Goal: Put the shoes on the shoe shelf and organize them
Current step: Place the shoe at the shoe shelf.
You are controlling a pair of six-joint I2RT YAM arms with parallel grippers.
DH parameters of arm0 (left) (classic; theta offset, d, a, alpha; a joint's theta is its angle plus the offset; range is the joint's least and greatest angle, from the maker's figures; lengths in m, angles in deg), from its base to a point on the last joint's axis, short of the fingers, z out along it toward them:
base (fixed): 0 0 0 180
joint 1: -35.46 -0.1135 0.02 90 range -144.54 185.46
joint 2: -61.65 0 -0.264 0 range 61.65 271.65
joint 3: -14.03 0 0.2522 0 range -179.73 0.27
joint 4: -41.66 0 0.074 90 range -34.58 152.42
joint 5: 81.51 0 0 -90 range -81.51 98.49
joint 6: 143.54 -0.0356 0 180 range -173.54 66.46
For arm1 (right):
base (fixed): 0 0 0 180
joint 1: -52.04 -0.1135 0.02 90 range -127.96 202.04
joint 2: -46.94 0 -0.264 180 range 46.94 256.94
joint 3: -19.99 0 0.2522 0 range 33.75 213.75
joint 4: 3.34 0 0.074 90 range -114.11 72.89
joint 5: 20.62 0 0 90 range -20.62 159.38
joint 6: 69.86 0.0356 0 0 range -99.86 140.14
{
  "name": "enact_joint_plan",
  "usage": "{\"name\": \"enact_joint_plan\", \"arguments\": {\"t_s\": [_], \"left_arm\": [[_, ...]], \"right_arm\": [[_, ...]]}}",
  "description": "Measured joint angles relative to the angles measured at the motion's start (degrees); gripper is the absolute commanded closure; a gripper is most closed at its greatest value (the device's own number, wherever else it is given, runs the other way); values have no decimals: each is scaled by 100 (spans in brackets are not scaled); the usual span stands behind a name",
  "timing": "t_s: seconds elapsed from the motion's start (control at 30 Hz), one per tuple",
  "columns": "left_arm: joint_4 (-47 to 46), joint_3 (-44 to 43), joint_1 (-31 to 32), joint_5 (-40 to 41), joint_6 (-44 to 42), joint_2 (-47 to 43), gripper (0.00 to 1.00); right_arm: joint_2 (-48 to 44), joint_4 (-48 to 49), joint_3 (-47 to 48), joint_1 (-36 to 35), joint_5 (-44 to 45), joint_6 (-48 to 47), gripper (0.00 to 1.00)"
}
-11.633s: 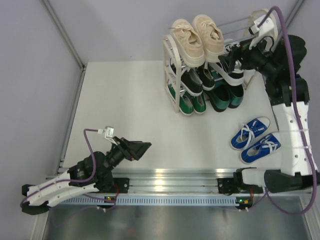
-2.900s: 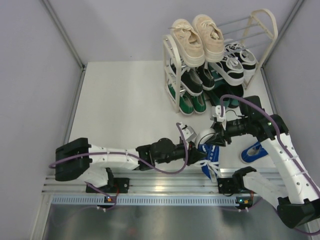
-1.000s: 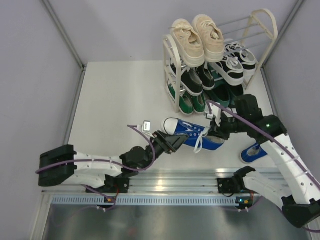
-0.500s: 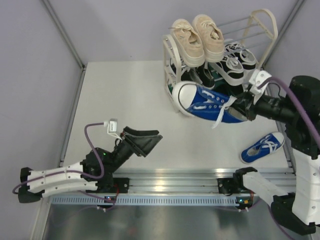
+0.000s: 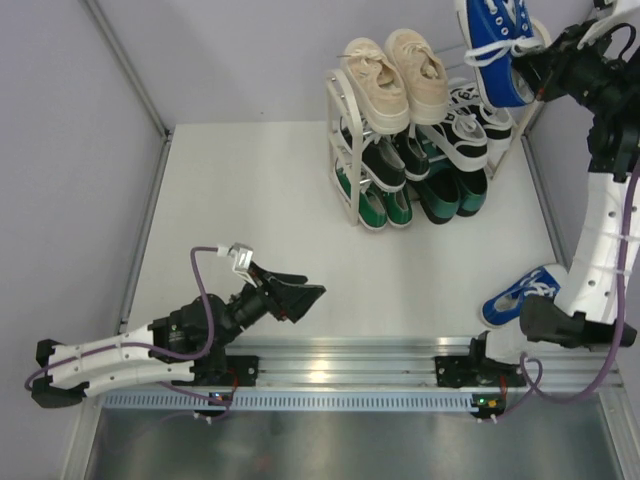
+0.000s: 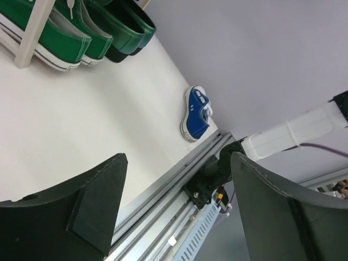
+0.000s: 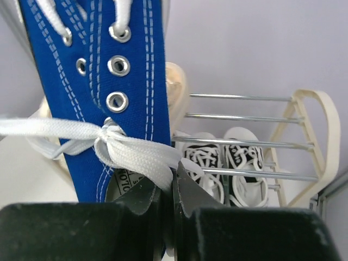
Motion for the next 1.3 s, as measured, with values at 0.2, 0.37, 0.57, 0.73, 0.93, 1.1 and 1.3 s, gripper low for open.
{"name": "enact_joint_plan", "arguments": {"t_s": [0.2, 0.37, 0.57, 0.73, 0.93, 1.1, 1.3], "left_arm": [[304, 0, 0, -4, -37, -199, 18], [334, 2, 0, -11, 52, -330, 18], [361, 11, 0, -39, 144, -343, 18], [369, 11, 0, -37, 181, -352, 18], [380, 11, 0, -37, 229, -352, 18], [385, 13, 0, -57, 284, -352, 18], [385, 13, 0, -59, 326, -352, 18]], "right_arm": [[791, 201, 68, 90, 527, 289, 100], [1104, 190, 68, -24, 787, 74, 100], [1241, 201, 68, -103, 966, -52, 100], [1355, 221, 68, -109, 1069, -131, 99], [1506, 216, 66, -225, 1187, -267, 97], [1550, 216, 63, -332, 1266, -319, 95], [1558, 219, 63, -345, 1355, -326, 92]]}}
